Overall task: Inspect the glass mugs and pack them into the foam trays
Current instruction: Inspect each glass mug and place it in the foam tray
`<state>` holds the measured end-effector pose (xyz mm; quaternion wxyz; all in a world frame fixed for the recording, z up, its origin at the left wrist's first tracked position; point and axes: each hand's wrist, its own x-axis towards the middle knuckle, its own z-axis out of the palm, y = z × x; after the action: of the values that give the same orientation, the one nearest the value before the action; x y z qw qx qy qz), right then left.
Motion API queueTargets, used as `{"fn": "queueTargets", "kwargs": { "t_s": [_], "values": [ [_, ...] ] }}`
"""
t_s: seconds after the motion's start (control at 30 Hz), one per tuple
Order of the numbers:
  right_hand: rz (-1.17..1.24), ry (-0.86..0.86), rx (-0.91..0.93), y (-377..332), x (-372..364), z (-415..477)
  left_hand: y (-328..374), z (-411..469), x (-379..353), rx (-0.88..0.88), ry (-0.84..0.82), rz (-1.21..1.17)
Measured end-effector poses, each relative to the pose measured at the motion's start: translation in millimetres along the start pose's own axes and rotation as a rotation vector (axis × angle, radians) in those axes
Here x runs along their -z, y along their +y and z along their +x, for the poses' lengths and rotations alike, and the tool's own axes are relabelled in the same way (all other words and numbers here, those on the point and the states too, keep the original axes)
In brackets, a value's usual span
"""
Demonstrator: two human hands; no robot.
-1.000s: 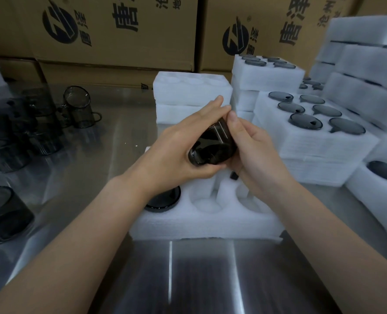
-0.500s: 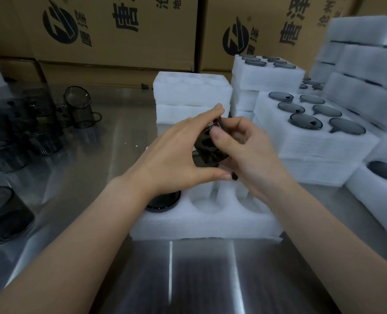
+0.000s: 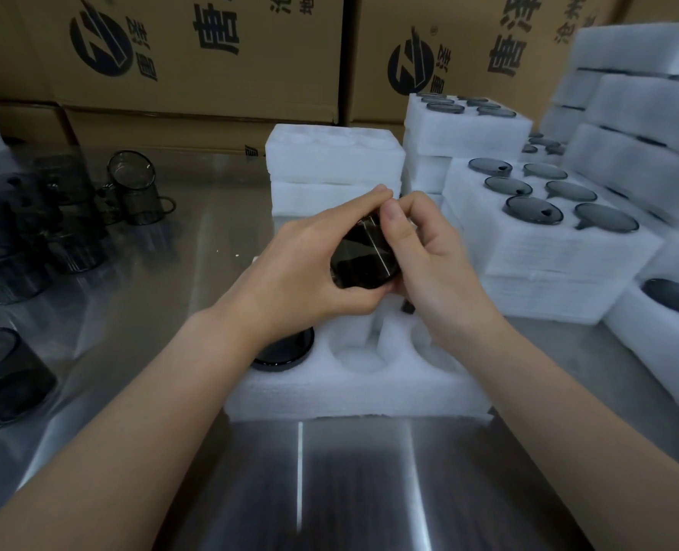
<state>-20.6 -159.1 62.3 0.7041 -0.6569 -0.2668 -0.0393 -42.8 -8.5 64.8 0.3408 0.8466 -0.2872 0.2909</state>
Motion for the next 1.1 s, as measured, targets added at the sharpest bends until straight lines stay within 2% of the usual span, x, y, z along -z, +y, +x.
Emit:
{"fn": "queueTargets", "kwargs": {
  "t_s": [0.2,0.3,0.37,0.47,0.6,0.77,0.97,1.1],
  "values": [
    [0.164,-0.014,-0.054,1.9,5.3,4.6,-3.0,-0.9,2.3,-0.037,-0.041,-0.033],
    [0.299,-0.048,-0.138,2.2,8.1,7.2,-2.4,-0.2,1.0,-0.093,-0.056,-0.032],
    [0.375,-0.113,-0.23,2.3,9.2,9.5,-2.3,1.2,0.6,-0.145,-0.068,-0.013],
    [0.523,-0.316,-0.385,-0.2,10.9,11.8,-2.8,3.4,1.9,-0.18,-0.061,0.027],
    [0.612,-0.416,-0.414,-2.9,12.5,11.5,-0.6,4.1,4.2,-0.103,-0.072,0.031],
    [0.505,-0.303,-0.278,-0.4,12.7,8.0,2.4,3.0,4.4,0.004,-0.103,-0.011],
    [0.372,-0.167,-0.202,2.6,7.0,5.5,2.1,1.9,1.5,0.105,-0.112,-0.002],
    [0.336,-0.128,-0.162,1.9,7.4,3.3,1.8,1.3,-0.4,0.098,-0.071,-0.037]
  ]
}}
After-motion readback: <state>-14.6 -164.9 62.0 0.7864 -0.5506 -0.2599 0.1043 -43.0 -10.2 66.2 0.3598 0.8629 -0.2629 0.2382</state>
